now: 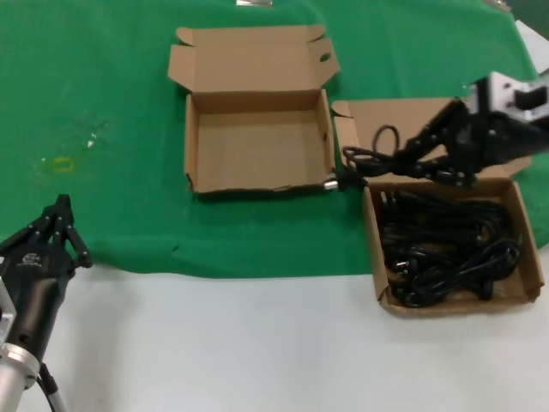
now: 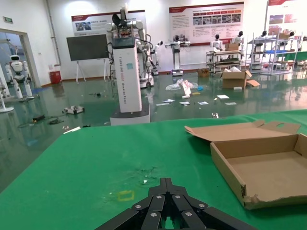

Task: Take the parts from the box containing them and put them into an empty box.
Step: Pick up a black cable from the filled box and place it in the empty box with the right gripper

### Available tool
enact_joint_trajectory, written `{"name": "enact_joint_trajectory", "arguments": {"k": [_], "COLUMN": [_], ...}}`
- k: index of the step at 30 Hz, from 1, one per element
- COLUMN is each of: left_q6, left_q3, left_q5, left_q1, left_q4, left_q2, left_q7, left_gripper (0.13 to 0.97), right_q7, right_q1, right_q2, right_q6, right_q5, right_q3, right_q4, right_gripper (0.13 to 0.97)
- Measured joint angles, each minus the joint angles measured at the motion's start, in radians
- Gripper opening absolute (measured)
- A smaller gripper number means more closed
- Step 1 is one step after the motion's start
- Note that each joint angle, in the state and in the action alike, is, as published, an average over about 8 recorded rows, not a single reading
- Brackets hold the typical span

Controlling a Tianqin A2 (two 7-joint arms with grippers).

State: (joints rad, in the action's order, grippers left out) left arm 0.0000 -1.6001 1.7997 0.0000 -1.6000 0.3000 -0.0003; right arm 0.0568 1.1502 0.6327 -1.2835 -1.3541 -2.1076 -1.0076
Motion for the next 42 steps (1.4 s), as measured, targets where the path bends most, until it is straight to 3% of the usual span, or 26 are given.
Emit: {"name": "enact_joint_trajectory", "arguments": {"k": [12, 28, 35, 42], "left_q6": [0.0, 0.0, 0.0, 0.0], "left_q3": [0.0, 0.0, 0.0, 0.0], "left_q5": [0.0, 0.0, 0.0, 0.0], "left_q1": [0.0, 0.0, 0.0, 0.0], "left_q4": [0.0, 0.0, 0.0, 0.0], "left_q2": [0.0, 0.0, 0.0, 0.0], "left_q7": [0.0, 0.0, 0.0, 0.0], "left_gripper": [0.144, 0.144, 0.144, 0.144], "right_q7": [0.127, 0.468, 0.502, 0.481], "right_q1": [0.11, 0.309, 0.312, 0.284], "right_q2": [-0.234, -0.555, -0.615, -0.629], "right_q6": [0.139, 0.366, 0.46, 0.54], "right_q5": [0.024, -0.012, -0.063, -0.251], "right_q3": [-0.034, 0.008, -0.034, -0.241], "right_q4": [0.291, 0.901, 0.949, 0.907], "right_gripper": [0.212, 0.212, 0.212, 0.212]}}
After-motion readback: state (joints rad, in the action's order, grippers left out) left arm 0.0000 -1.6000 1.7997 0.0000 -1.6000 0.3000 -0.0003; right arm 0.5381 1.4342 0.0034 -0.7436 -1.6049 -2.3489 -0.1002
